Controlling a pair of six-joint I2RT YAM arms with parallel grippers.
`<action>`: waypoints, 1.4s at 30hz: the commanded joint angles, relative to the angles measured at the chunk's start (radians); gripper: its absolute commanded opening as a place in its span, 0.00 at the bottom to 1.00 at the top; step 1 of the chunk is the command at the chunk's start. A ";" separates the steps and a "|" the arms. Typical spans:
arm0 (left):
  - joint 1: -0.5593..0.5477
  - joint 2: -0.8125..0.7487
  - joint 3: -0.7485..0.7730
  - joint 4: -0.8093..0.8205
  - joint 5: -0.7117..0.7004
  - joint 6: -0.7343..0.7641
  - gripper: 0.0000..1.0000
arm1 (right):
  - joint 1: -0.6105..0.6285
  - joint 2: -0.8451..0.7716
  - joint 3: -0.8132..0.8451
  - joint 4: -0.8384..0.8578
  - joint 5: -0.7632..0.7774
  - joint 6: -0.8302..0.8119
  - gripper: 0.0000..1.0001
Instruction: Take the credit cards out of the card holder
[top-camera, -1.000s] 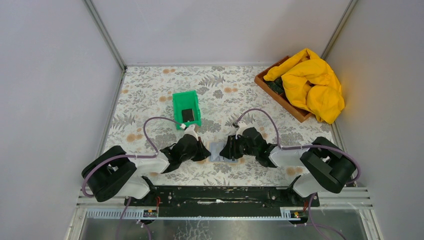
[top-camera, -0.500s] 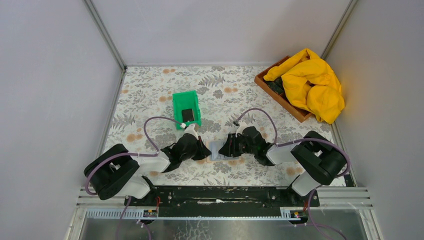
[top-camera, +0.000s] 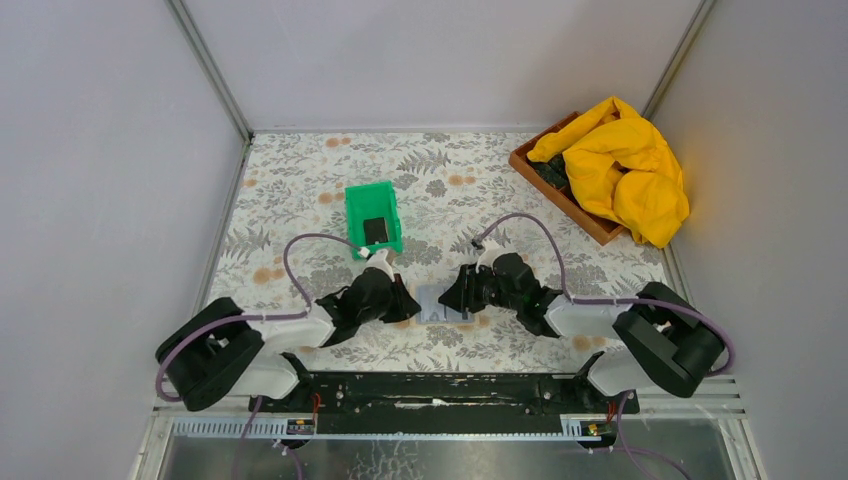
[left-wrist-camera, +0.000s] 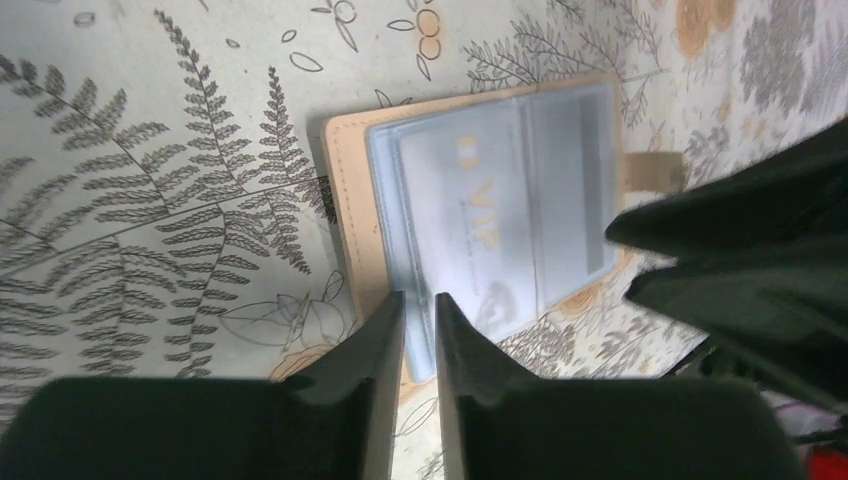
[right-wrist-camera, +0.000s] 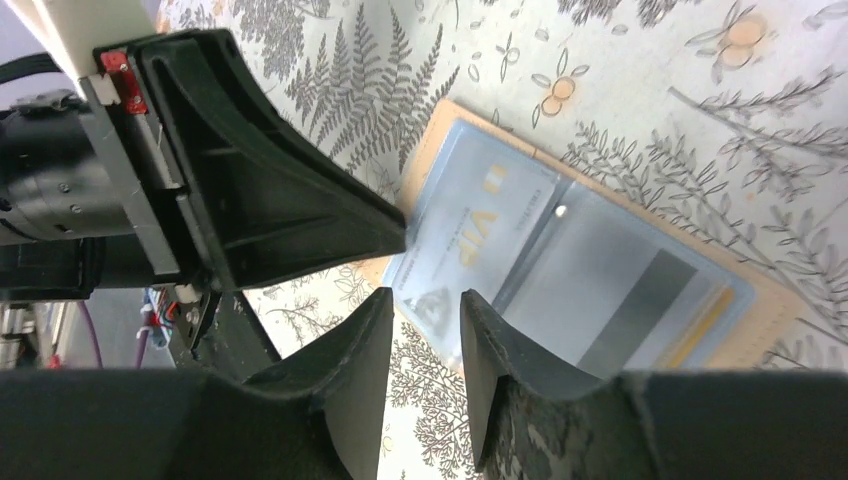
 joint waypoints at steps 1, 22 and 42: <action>-0.003 -0.119 -0.002 -0.136 -0.015 0.032 0.35 | 0.005 -0.085 0.054 -0.145 0.093 -0.096 0.38; -0.003 -0.108 0.033 0.003 0.060 0.063 0.39 | -0.041 -0.127 0.023 -0.315 0.283 -0.140 0.31; -0.004 0.127 0.084 0.092 0.083 0.049 0.00 | -0.056 -0.066 0.012 -0.264 0.160 -0.141 0.35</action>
